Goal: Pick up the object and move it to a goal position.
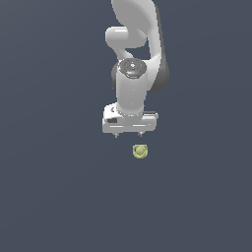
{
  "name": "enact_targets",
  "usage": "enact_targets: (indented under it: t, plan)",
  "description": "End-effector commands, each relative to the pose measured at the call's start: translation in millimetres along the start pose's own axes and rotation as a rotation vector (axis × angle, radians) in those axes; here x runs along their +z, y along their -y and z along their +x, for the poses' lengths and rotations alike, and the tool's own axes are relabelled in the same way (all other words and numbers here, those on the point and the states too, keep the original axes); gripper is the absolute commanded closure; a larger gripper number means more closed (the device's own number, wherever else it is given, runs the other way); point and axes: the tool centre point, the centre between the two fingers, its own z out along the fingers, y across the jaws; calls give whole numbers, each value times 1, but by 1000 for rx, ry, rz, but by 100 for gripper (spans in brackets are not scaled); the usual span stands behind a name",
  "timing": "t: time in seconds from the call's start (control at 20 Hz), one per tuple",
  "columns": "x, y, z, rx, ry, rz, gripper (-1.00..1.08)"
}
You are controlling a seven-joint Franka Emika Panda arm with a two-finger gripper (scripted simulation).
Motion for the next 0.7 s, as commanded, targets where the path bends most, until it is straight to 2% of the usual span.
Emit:
enact_targets:
  t: [0.0,0.65]
  plan:
    - [0,0,0,0,0,0,-92]
    - [1,-1,0,3,4,-4,-92]
